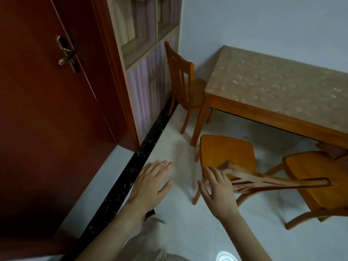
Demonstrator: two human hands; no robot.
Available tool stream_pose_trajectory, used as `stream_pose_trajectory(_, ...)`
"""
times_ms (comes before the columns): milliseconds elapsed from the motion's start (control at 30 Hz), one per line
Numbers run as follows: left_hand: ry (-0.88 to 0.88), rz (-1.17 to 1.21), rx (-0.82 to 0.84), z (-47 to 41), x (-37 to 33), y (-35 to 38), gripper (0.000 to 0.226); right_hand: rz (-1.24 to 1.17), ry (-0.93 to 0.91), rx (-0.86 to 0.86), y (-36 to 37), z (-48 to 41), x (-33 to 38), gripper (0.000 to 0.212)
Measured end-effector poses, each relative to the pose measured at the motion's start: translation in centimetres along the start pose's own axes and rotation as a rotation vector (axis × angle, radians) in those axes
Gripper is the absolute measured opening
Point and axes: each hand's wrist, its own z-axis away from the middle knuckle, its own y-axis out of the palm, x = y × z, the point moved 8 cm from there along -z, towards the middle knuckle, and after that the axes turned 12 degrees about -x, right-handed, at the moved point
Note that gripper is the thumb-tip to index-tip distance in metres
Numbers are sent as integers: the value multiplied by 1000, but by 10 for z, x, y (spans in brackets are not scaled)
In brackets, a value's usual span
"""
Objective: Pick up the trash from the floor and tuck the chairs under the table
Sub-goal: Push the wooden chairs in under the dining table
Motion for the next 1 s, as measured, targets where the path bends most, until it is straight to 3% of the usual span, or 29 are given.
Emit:
stream_pose_trajectory(400,54,-13,-8,-222,144,-37,61,-4,82,-75,53,-229,48,50)
stream_pose_trajectory(633,113,10,73,-339,182,18,56,-24,114,-31,102,-343,14,57)
stream_pose_trajectory(1000,132,44,-52,-618,211,41,55,-117,84,-92,132,-588,-48,56)
